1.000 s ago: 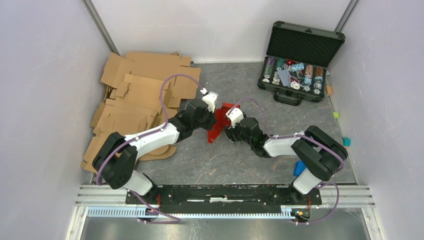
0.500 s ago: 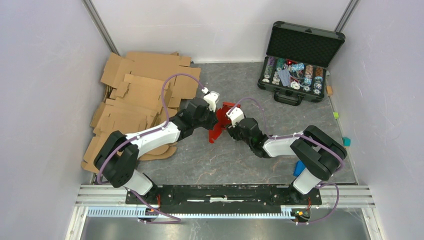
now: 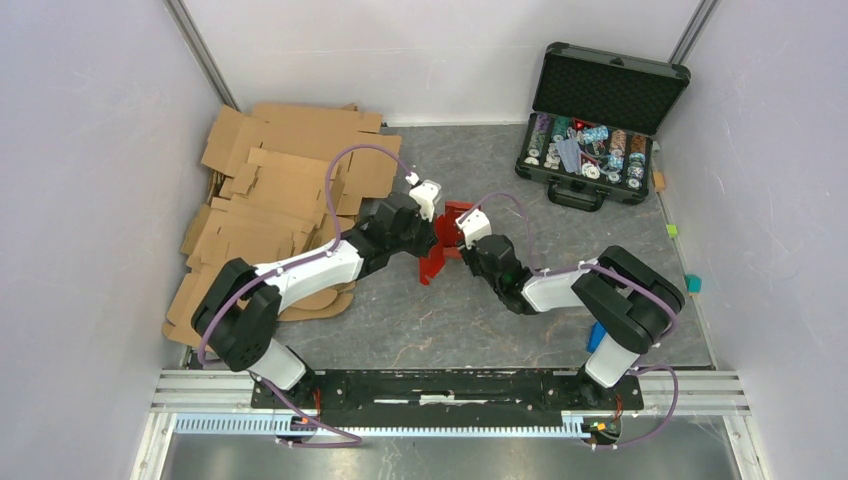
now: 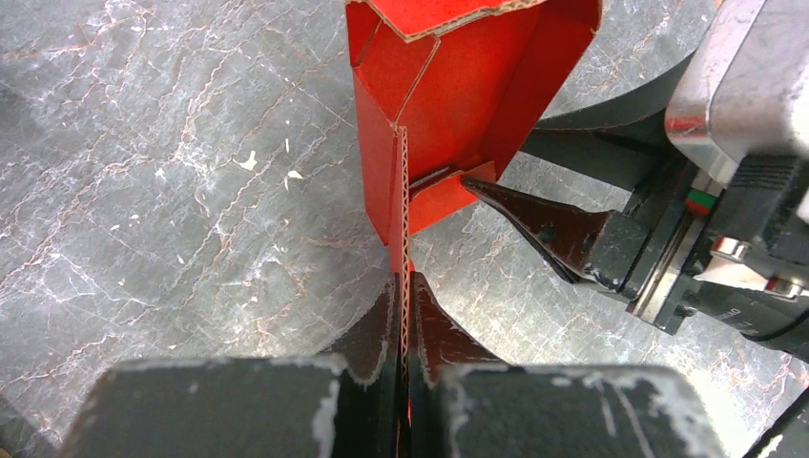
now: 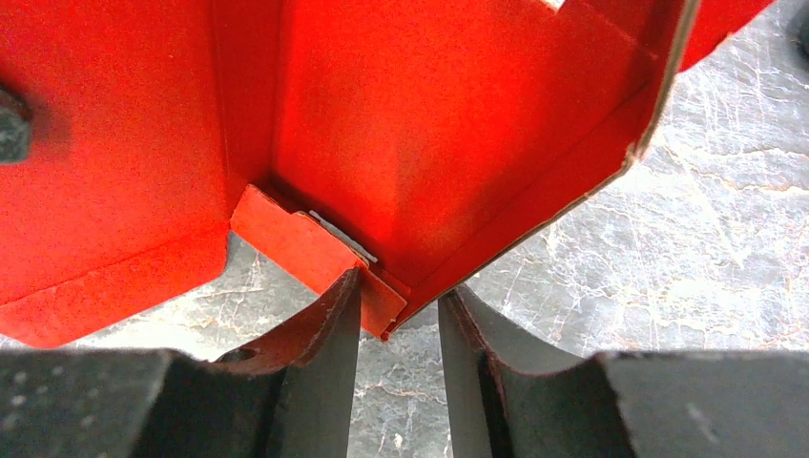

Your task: Fold the paper box

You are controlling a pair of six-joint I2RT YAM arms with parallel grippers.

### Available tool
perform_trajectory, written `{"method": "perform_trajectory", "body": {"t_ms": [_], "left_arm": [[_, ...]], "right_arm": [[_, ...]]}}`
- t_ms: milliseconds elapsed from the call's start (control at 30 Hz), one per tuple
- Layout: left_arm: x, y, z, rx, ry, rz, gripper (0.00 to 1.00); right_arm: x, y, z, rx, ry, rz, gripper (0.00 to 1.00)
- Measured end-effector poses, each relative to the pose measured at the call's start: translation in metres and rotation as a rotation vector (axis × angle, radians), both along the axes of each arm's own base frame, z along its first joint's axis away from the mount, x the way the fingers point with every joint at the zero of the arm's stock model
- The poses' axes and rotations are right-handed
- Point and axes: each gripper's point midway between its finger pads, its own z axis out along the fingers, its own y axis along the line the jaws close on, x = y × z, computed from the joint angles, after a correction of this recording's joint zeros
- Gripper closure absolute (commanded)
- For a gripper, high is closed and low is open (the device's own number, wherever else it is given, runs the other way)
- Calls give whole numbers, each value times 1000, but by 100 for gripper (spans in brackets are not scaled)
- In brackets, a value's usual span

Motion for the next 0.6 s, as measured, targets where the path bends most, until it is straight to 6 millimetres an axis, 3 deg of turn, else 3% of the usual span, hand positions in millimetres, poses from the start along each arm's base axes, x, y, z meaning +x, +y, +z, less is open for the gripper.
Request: {"method": "perform_trajectory", "body": {"t_ms": [600], "left_arm": [[3, -1, 0, 2, 3, 4, 95]], "right_arm": [[20, 1, -9, 1, -20, -90, 60]]}}
